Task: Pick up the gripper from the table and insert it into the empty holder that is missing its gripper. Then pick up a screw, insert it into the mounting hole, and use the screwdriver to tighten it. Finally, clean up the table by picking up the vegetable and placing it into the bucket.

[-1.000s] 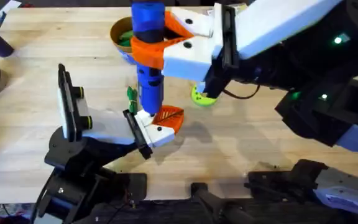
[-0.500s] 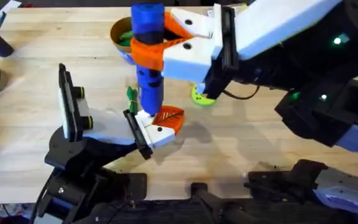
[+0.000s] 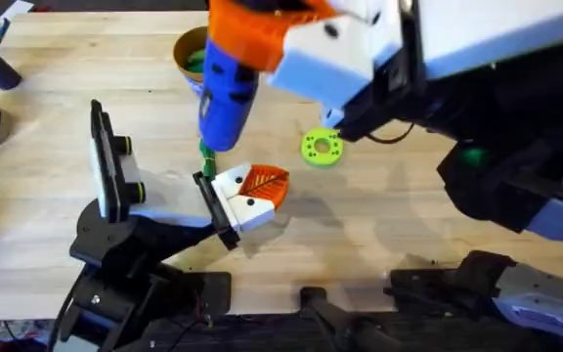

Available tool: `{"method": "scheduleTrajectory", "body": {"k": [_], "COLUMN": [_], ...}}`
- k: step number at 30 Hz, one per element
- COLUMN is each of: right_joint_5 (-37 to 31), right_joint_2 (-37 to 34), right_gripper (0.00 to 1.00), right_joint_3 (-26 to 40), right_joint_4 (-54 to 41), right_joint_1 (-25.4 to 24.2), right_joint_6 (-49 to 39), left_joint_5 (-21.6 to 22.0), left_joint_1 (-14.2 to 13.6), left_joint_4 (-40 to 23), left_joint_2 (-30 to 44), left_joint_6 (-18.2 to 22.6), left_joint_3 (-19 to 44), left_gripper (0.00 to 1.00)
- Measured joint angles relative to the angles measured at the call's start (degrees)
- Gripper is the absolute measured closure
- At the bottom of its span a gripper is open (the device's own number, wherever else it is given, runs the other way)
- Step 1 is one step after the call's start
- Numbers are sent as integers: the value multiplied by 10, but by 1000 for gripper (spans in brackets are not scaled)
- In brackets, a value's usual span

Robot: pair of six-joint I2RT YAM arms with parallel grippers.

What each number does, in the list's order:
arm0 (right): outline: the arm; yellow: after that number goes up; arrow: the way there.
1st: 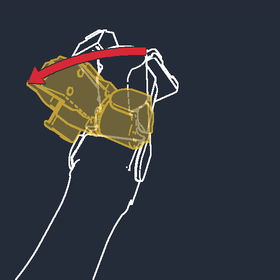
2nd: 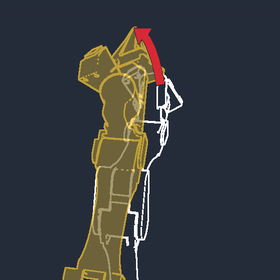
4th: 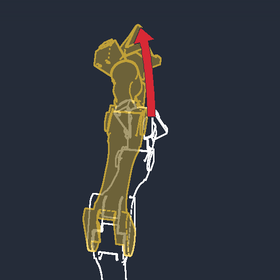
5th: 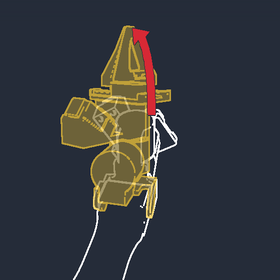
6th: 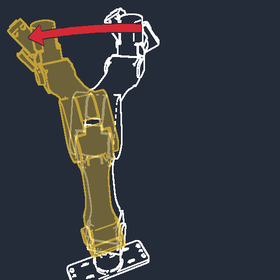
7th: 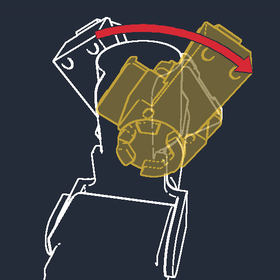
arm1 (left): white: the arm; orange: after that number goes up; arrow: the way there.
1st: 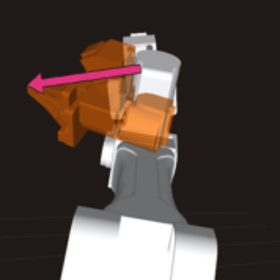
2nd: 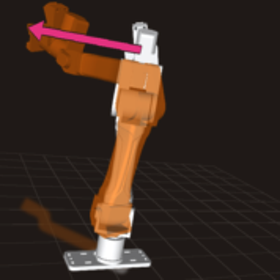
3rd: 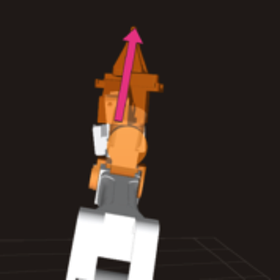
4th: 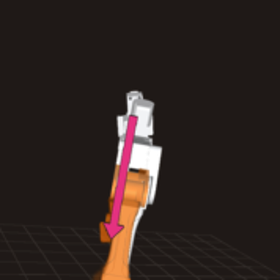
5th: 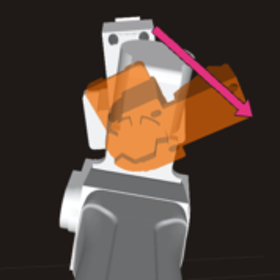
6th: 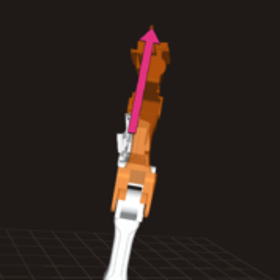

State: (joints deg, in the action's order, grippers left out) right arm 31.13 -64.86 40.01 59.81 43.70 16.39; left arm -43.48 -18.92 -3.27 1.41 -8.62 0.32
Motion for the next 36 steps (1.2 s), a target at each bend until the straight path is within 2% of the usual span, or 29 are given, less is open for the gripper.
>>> {"method": "scheduleTrajectory", "body": {"k": [4,9,18,25,29,32,36], "right_joint_5": [-43,-60,-97,-257,-342,-400,-448], "right_joint_2": [0,0,-2,-1,-2,-8,-64], "right_gripper": [962,962,962,962,962,963,962], "right_joint_3": [0,0,0,1,0,0,0], "right_joint_4": [-15,-43,-269,-483,-589,-651,-696], "right_joint_1": [-1,-18,-113,-186,-204,-212,-220], "right_joint_6": [30,24,-112,-295,-392,-434,-488], "left_joint_5": [0,0,0,0,0,0,0], "left_joint_1": [0,0,0,0,0,0,0], "left_joint_4": [0,0,0,0,0,0,-1], "left_joint_2": [0,0,0,0,0,0,0], "left_joint_6": [0,0,0,0,0,0,0], "left_joint_3": [0,0,0,0,0,0,0], "left_gripper": [986,986,986,986,986,986,986]}}
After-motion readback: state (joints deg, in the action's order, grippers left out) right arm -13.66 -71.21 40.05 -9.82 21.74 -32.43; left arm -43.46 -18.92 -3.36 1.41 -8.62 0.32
